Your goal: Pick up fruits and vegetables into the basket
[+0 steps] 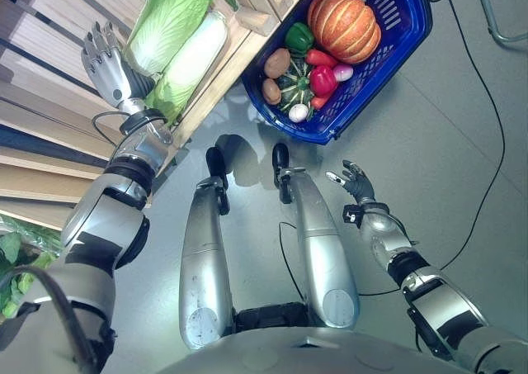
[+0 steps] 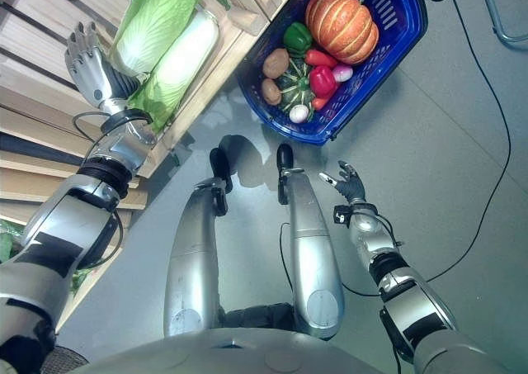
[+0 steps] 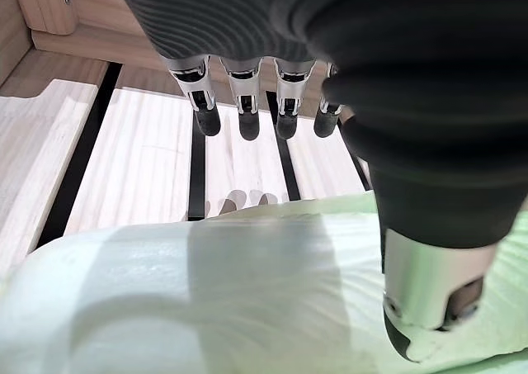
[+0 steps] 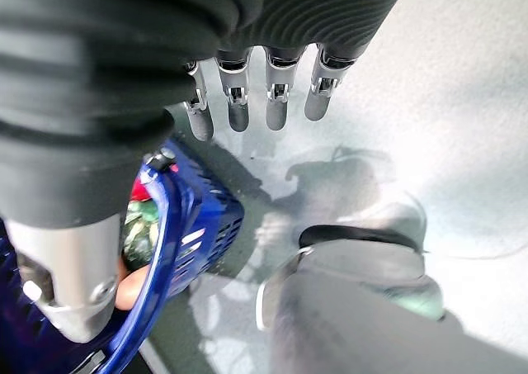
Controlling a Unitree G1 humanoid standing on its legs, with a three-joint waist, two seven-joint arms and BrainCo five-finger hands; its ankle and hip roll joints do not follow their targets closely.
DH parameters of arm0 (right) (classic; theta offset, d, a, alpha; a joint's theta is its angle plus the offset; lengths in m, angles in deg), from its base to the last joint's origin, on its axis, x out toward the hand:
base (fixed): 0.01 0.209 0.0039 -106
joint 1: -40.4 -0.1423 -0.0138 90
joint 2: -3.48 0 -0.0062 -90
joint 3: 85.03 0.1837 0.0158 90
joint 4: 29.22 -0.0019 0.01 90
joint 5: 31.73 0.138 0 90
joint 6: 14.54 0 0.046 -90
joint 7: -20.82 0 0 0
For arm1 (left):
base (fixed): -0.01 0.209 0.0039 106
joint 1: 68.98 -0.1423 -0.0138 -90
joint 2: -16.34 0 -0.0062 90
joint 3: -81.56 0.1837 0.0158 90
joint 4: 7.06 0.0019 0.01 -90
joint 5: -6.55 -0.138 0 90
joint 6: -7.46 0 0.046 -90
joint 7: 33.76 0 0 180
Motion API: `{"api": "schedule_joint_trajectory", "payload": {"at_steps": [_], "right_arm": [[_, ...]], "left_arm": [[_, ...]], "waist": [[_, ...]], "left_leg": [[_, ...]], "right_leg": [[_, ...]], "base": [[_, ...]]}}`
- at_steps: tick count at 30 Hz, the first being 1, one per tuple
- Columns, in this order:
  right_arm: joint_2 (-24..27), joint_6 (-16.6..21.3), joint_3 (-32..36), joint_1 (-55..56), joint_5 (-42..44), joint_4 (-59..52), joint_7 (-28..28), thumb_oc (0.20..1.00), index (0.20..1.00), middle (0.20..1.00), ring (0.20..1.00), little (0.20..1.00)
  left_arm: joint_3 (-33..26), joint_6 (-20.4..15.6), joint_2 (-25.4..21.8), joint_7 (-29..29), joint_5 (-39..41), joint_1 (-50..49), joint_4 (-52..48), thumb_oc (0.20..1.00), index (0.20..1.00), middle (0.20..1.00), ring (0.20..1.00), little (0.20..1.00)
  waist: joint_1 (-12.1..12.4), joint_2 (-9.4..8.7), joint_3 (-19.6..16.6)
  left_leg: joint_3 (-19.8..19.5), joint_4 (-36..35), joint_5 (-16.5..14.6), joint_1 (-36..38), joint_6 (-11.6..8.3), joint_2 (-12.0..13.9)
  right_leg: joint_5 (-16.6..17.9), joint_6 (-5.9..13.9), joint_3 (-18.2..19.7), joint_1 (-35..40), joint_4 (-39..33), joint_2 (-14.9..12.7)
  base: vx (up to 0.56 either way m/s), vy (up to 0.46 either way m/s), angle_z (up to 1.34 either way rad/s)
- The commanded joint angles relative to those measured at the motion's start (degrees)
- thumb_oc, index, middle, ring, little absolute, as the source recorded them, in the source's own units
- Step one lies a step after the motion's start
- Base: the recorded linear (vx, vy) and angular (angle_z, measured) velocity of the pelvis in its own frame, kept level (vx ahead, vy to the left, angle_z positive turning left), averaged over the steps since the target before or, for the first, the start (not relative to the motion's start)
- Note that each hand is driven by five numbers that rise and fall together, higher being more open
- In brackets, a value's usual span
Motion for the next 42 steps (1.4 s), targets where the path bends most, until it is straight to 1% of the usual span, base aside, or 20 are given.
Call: {"api": "schedule_joint_trajectory", "payload": {"at_steps": [1,3,6,7,8,10,14,17,20,22,23,24,26,29,31,32,34,38,42], "right_arm": [[0.37,1.46,0.61,5.09,-0.37,-3.03,0.04,1.0,1.0,1.0,1.0,1.0],[0.04,1.57,0.61,4.98,-0.49,-3.13,-0.32,1.0,1.0,1.0,1.0,1.0],[0.02,1.46,0.53,4.83,-0.4,-3.42,-0.57,1.0,1.0,1.0,1.0,1.0],[0.03,1.31,0.52,4.74,-0.55,-3.87,-0.77,1.0,1.0,1.0,1.0,1.0],[0.03,1.31,0.52,4.74,-0.55,-3.87,-0.77,1.0,1.0,1.0,1.0,1.0],[0.19,1.36,0.63,4.49,-0.41,-3.95,-0.62,1.0,1.0,1.0,1.0,1.0],[0.39,2.04,0.55,4.78,-0.39,-4.19,-0.41,1.0,1.0,1.0,1.0,1.0],[0.34,2.22,0.44,4.78,-0.41,-5.17,-0.58,1.0,1.0,1.0,1.0,1.0],[0.31,2.0,0.44,4.7,-1.03,-6.1,-0.65,1.0,1.0,1.0,1.0,1.0],[0.38,2.28,0.32,4.58,-0.89,-6.76,-1.05,1.0,1.0,1.0,1.0,1.0],[0.37,2.45,0.27,4.57,-0.72,-6.96,-1.27,1.0,1.0,1.0,1.0,1.0],[0.37,2.87,0.4,4.59,-0.7,-6.74,-0.98,1.0,1.0,1.0,1.0,1.0],[0.2,3.13,0.33,4.6,-0.62,-6.85,-1.05,1.0,1.0,1.0,1.0,1.0],[0.03,3.3,0.34,4.74,-0.54,-7.23,-1.08,1.0,1.0,1.0,1.0,1.0],[0.15,3.37,0.4,4.88,-0.3,-7.58,-0.93,1.0,1.0,1.0,1.0,1.0],[0.08,3.93,0.32,4.97,-0.21,-7.47,-0.63,1.0,1.0,1.0,1.0,1.0],[-0.09,4.43,0.46,5.11,-0.16,-7.55,-0.49,1.0,1.0,1.0,1.0,1.0],[-0.3,6.82,0.88,5.87,0.52,-8.48,-0.59,1.0,1.0,1.0,1.0,1.0],[-0.63,8.88,2.33,7.57,0.13,-13.0,-1.82,1.0,1.0,1.0,1.0,1.0]], "left_arm": [[-1.81,1.34,-2.62,-2.92,0.8,0.81,-0.09,1.0,1.0,1.0,1.0,1.0],[-2.12,2.65,-2.38,-2.86,0.68,0.82,0.49,1.0,1.0,1.0,1.0,1.0],[-1.98,3.16,-2.58,-2.2,0.84,1.01,1.28,1.0,1.0,1.0,1.0,1.0],[-1.87,4.65,-2.71,-1.5,-0.24,1.29,1.67,1.0,1.0,1.0,1.0,1.0],[-1.87,4.65,-2.71,-1.5,-0.24,1.29,1.67,1.0,1.0,1.0,1.0,1.0],[-0.95,5.98,-2.98,-1.06,0.21,1.71,2.29,1.0,1.0,1.0,1.0,1.0],[-0.13,6.37,-2.93,-1.27,-1.2,2.52,2.59,1.0,1.0,1.0,1.0,1.0],[0.94,5.2,-2.77,-0.81,-3.03,3.43,3.17,1.0,1.0,1.0,1.0,1.0],[2.04,6.01,-2.52,-0.34,-4.51,4.07,2.92,1.0,1.0,1.0,1.0,1.0],[3.21,6.46,-2.45,-0.25,-3.47,4.89,3.44,1.0,1.0,1.0,1.0,1.0],[3.15,6.29,-2.27,-0.4,-3.42,4.93,4.02,0.642,0.642,0.642,0.642,0.642],[2.92,6.16,-2.11,-0.76,-2.84,4.94,4.51,0.398,0.398,0.398,0.398,0.398],[2.64,6.1,-1.93,-0.82,-2.95,4.94,5.21,0.2,0.2,0.2,0.2,0.2],[2.76,6.02,-2.18,-0.34,-4.08,4.84,5.7,0.2,0.2,0.2,0.2,0.2],[3.03,6.21,-2.49,-0.24,-3.36,4.84,5.82,0.2,0.2,0.2,0.2,0.2],[3.04,6.41,-2.35,-0.84,-2.29,4.73,6.26,0.2,0.2,0.2,0.2,0.2],[2.38,5.93,-2.5,-1.4,-2.86,4.27,6.19,0.2,0.2,0.2,0.2,0.2],[1.04,3.25,-3.51,-4.09,-3.7,3.9,4.68,0.2,0.2,0.2,0.2,0.2],[-2.32,-0.9,-5.03,-8.28,-7.04,1.42,-0.58,0.2,0.2,0.2,0.2,0.2]], "waist": [[0.39,-0.95,-2.54],[0.4,-1.13,-2.54],[0.4,-1.27,-2.54],[0.31,-1.38,-2.54],[0.31,-1.38,-2.54],[0.23,-1.44,-2.54],[-0.01,-1.64,-2.54],[-0.18,-1.85,-2.54],[-0.4,-1.94,-2.54],[-0.62,-2.18,-2.54],[-0.7,-2.35,-2.54],[-0.77,-2.54,-2.54],[-0.8,-2.7,-2.54],[-0.86,-2.83,-2.54],[-0.93,-2.89,-2.54],[-0.97,-2.9,-2.54],[-0.87,-2.9,-2.54],[-0.58,-2.64,-2.54],[0.05,-2.04,-2.54]], "left_leg": [[3.95,1.0,-3.62,-1.07,1.69,-3.06],[3.93,0.74,-3.54,-1.1,1.71,-3.0],[3.96,0.51,-3.35,-1.18,1.77,-2.94],[3.99,0.21,-3.08,-1.31,1.77,-2.87],[3.99,0.21,-3.08,-1.31,1.77,-2.87],[4.12,0.16,-2.93,-1.62,1.73,-2.7],[4.15,-0.06,-2.85,-2.29,1.93,-2.63],[4.09,-0.42,-2.24,-3.56,1.74,-2.41],[4.08,-1.23,-1.71,-4.28,1.61,-2.33],[4.31,-1.27,-1.54,-5.31,1.6,-2.02],[4.27,-1.39,-1.44,-5.53,1.6,-1.97],[4.2,-1.42,-1.36,-5.85,1.6,-1.95],[4.12,-1.58,-1.24,-6.2,1.56,-1.97],[4.19,-2.1,-1.0,-6.16,1.48,-1.9],[4.33,-2.22,-1.0,-6.02,1.47,-1.91],[4.4,-2.37,-1.01,-5.68,1.53,-1.93],[4.4,-2.58,-1.04,-5.11,1.53,-2.05],[4.49,-3.24,-1.14,-3.0,1.4,-2.22],[4.29,-4.62,-1.46,1.24,1.33,-2.82]], "right_leg": [[2.91,3.42,0.08,2.65,-5.31,1.91],[2.89,3.41,0.02,2.64,-5.49,1.97],[3.03,3.35,-0.01,2.56,-5.69,2.03],[3.33,3.39,-0.04,2.31,-5.89,2.08],[3.33,3.39,-0.04,2.31,-5.89,2.08],[3.49,3.46,-0.04,1.92,-5.82,2.11],[3.68,3.53,-0.08,0.94,-5.69,2.19],[4.1,3.57,-0.12,-0.43,-5.79,2.24],[4.4,3.68,-0.08,-1.34,-6.18,2.44],[4.53,3.68,-0.17,-2.45,-6.16,2.4],[4.59,3.7,-0.21,-2.72,-6.17,2.45],[4.65,3.73,-0.2,-3.08,-6.13,2.54],[4.76,3.79,-0.27,-3.43,-6.21,2.58],[4.92,3.83,-0.27,-3.5,-6.57,2.66],[4.95,3.83,-0.2,-3.36,-6.79,2.84],[4.99,3.84,-0.24,-3.06,-6.96,2.81],[4.91,3.87,-0.29,-2.52,-7.09,2.81],[4.8,3.94,-0.28,-0.42,-7.88,2.7],[4.47,4.08,-0.43,4.09,-9.68,2.54]], "base": [[0.0,0.0,0.0],[0.0,-0.011,0.02],[0.0,-0.006,0.02],[0.0,0.0,0.0],[0.0,0.0,0.0],[0.0,0.0,0.0],[0.0,0.002,-0.01],[-0.01,-0.007,0.0],[-0.03,-0.015,0.0],[-0.04,-0.02,-0.01],[0.0,0.0,0.0],[0.0,0.0,0.0],[0.0,0.0,0.0],[0.0,0.0,0.0],[0.0,0.0,0.0],[0.0,0.0,0.0],[0.0,0.0,0.0],[0.01,-0.004,0.01],[0.03,-0.021,0.04]]}}
